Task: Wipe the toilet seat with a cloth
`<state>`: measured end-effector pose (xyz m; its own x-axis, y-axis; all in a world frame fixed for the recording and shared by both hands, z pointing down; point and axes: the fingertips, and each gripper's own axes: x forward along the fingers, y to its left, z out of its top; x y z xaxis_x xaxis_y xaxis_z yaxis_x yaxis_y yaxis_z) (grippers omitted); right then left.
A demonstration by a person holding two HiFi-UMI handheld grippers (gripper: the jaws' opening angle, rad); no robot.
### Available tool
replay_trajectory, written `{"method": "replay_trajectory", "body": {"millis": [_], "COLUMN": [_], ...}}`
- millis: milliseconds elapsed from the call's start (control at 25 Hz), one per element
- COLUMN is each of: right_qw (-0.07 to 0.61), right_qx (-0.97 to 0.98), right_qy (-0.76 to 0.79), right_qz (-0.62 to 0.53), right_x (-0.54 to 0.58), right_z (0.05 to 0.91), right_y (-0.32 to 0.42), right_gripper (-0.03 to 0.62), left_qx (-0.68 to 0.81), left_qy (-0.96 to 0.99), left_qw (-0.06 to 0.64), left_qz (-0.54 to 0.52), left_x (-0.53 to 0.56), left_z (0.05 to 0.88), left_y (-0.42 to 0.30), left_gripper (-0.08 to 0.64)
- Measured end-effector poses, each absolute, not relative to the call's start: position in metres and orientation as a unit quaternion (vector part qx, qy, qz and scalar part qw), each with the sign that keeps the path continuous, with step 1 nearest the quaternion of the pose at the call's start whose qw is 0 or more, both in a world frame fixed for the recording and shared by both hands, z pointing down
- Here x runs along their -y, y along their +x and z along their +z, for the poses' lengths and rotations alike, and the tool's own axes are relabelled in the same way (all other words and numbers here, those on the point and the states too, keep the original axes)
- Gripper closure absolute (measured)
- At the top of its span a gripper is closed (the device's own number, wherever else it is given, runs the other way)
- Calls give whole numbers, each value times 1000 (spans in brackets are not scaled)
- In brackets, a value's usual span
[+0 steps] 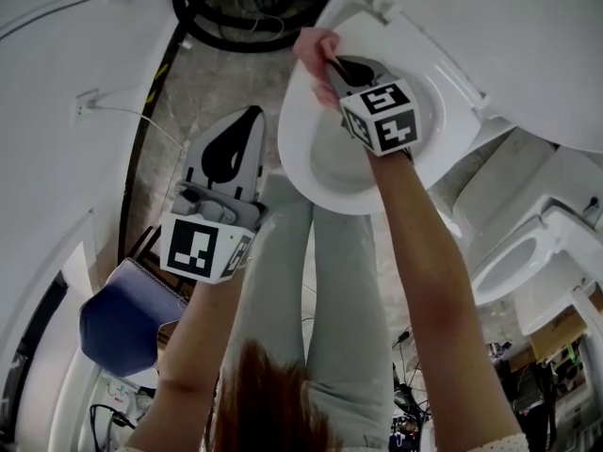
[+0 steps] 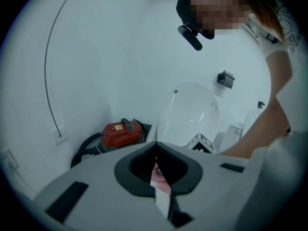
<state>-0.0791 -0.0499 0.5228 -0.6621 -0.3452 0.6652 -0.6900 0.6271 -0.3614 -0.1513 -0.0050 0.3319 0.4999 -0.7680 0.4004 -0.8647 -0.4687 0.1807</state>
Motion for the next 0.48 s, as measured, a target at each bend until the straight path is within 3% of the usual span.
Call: {"method": "replay_trajectory", "body": {"millis": [480], "right_qw": [260], "right_qx": [848], "right_qy": [355], "right_qz": [295], "right_x": [72], "right_z": [520], "right_y": [-51], "right_gripper": [572], "left_qx": [484], "left_qy": [846], "left_qw": [181], "left_qz": [135], "left_x": [6], "left_z": [332], "left_y": [-150], "left_gripper": [558]}}
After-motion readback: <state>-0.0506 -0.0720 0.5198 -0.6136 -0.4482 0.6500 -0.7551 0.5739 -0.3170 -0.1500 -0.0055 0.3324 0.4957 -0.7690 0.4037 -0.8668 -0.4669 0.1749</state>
